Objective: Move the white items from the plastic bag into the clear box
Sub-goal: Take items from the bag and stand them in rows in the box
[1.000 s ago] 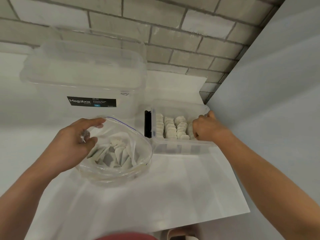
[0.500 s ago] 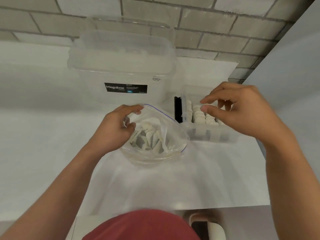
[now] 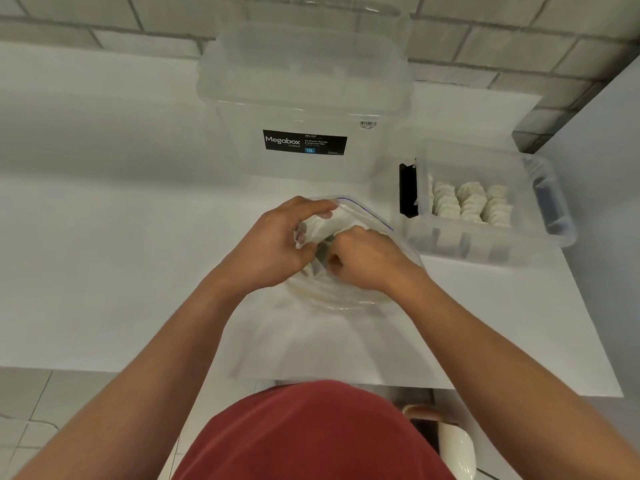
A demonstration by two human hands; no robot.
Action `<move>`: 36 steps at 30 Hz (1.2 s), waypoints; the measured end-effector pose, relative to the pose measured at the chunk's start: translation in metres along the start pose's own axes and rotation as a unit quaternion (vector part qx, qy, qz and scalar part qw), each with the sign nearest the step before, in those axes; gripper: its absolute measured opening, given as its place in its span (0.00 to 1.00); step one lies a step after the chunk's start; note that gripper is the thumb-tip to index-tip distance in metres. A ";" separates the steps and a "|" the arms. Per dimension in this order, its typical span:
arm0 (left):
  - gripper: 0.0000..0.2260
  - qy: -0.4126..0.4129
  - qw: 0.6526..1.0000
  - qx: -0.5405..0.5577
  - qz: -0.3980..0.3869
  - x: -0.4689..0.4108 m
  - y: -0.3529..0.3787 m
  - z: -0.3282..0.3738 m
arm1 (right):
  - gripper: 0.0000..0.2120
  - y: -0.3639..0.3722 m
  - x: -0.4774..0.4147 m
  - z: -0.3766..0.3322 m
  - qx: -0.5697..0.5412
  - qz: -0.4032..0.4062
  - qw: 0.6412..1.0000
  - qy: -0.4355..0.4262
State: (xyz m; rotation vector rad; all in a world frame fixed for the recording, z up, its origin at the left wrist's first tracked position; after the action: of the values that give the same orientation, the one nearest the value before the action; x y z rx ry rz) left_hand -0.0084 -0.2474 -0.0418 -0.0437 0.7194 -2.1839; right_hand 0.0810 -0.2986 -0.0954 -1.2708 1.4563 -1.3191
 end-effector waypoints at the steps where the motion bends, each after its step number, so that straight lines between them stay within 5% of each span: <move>1: 0.31 0.001 1.000 0.000 -0.001 0.001 -0.001 0.000 | 0.07 0.004 -0.002 0.000 -0.013 -0.004 1.000 0.018; 14: 0.29 -0.011 1.000 0.007 0.015 0.001 -0.003 0.003 | 0.09 0.025 -0.011 0.010 -0.125 -0.001 0.979 0.158; 25: 0.25 -0.021 0.999 0.006 0.030 -0.019 -0.010 0.008 | 0.11 -0.071 0.027 0.016 -0.108 0.134 0.980 0.103; 30: 0.13 -0.088 0.993 0.072 0.028 -0.020 -0.012 0.005 | 0.05 -0.096 0.055 0.043 -0.276 0.186 0.925 0.184; 36: 0.13 -0.135 0.985 0.104 -0.023 -0.016 -0.006 0.004 | 0.06 -0.102 0.062 0.057 -0.411 0.189 0.867 0.209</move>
State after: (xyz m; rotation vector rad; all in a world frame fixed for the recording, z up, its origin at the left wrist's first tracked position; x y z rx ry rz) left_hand -0.0010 -0.2349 -0.0320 -0.2471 0.3395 -2.2291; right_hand 0.1411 -0.3667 0.0001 -1.1076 2.6022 -0.7199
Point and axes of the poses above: each hand's wrist, its own x-axis away from the middle knuckle, its own y-axis out of the palm, z = x × y, the point moved 10 cm from there along -x, towards the middle knuckle, and after that the axes turned 14 degrees about z, right-handed, at the moved point
